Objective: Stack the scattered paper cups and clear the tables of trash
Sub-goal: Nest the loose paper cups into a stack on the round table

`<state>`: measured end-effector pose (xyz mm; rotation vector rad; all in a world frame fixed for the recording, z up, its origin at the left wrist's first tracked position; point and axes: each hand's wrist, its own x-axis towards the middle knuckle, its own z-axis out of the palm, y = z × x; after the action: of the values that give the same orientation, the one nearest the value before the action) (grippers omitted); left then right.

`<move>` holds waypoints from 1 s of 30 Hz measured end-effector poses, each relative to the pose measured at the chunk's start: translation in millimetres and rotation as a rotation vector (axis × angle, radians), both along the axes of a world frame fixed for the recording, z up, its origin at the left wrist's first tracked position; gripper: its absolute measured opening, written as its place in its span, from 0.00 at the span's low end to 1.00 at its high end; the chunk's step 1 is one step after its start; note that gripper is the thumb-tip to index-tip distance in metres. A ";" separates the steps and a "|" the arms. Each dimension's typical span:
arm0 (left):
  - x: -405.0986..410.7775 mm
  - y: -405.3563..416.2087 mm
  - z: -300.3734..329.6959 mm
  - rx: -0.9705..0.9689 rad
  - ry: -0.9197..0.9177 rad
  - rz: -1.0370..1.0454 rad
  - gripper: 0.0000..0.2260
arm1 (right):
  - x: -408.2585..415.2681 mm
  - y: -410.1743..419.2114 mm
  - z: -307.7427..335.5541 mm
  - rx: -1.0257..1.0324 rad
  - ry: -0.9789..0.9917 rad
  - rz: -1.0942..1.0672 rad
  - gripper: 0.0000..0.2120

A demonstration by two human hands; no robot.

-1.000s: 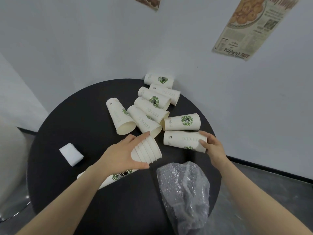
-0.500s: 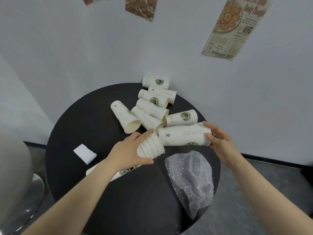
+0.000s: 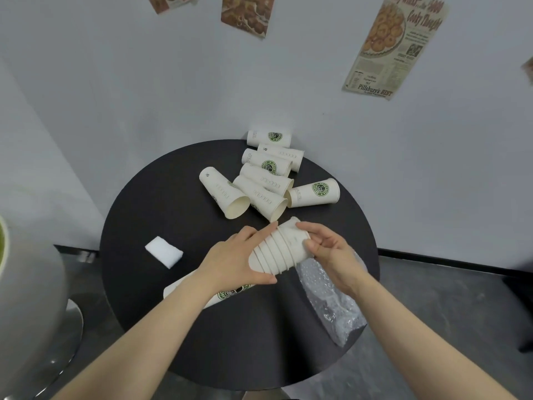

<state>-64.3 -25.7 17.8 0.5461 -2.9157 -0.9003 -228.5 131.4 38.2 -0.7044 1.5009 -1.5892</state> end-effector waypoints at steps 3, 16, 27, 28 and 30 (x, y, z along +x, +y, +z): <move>-1.7 3.0 -2.4 0.004 0.000 -0.001 0.46 | 15.6 -3.5 -5.7 -0.001 -0.010 -0.010 0.14; -52.5 0.2 -5.1 0.080 0.016 0.071 0.43 | -38.7 -20.0 -7.9 0.047 -0.074 0.001 0.18; -94.8 -38.0 -9.0 0.117 0.040 0.237 0.42 | -232.8 -56.2 -55.2 0.377 0.256 -0.263 0.18; -97.9 -41.8 -10.4 0.116 0.045 0.254 0.42 | -247.4 -62.2 -62.2 0.395 0.281 -0.251 0.19; -103.0 -47.9 -13.6 0.107 0.055 0.279 0.42 | -270.2 -73.0 -75.3 0.434 0.337 -0.209 0.20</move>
<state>-167.3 -73.6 4.2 0.8922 -2.6636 -1.0166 -498.7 58.4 -37.1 -0.5966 2.1426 -1.2615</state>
